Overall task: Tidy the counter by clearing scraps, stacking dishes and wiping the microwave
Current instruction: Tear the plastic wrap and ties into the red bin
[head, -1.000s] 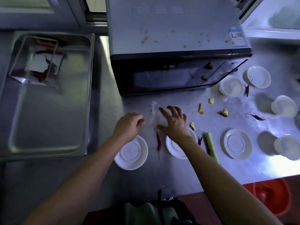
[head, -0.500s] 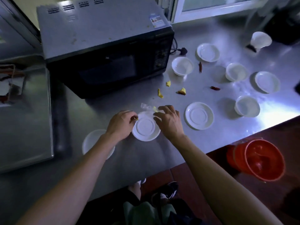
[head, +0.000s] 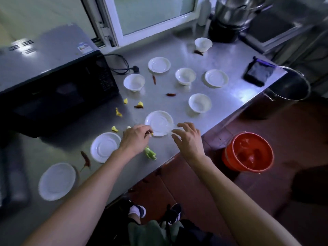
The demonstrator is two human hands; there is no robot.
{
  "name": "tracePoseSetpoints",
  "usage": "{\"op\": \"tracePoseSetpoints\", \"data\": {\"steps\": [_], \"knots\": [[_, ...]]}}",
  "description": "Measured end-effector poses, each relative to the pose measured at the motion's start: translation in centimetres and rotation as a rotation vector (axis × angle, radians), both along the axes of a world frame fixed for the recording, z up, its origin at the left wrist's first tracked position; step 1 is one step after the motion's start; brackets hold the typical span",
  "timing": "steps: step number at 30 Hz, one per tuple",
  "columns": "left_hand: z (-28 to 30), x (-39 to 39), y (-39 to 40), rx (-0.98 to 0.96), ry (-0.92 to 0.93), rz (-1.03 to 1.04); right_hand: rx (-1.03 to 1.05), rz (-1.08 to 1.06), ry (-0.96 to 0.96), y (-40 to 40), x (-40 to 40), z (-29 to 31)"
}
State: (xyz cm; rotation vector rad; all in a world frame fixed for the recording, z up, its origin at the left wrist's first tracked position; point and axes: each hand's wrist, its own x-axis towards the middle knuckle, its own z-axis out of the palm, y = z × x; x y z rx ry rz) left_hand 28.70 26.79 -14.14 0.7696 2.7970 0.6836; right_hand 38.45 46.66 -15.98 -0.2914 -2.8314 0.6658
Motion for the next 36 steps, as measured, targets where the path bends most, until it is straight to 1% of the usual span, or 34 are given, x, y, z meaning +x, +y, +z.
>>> {"op": "tracePoseSetpoints", "data": {"steps": [6, 11, 15, 18, 24, 29, 36], "knots": [[0.6, 2.1, 9.0, -0.027, -0.001, -0.205, -0.012, -0.197, 0.026, 7.5, 5.8, -0.4], [-0.3, 3.5, 15.8, -0.036, -0.044, -0.325, -0.009, -0.328, 0.045, 12.2, 9.5, -1.1], [-2.1, 4.3, 21.4, -0.063, -0.117, -0.413, 0.001, -0.408, 0.003, 15.6, 12.2, -2.1], [-3.3, 4.5, 25.9, -0.049, -0.149, -0.485, -0.006, -0.458, -0.077, 18.7, 13.6, -2.5], [-5.6, 3.6, 34.2, -0.004, -0.185, -0.602, -0.005, -0.565, -0.226, 25.4, 13.8, -3.3], [-6.9, 3.3, 39.5, -0.058, -0.21, -0.711, -0.035, -0.659, -0.3, 29.6, 14.5, -4.8], [-8.4, 5.0, 47.0, -0.159, -0.253, -0.842, -0.065, -0.757, -0.354, 34.5, 17.3, -7.8]]}}
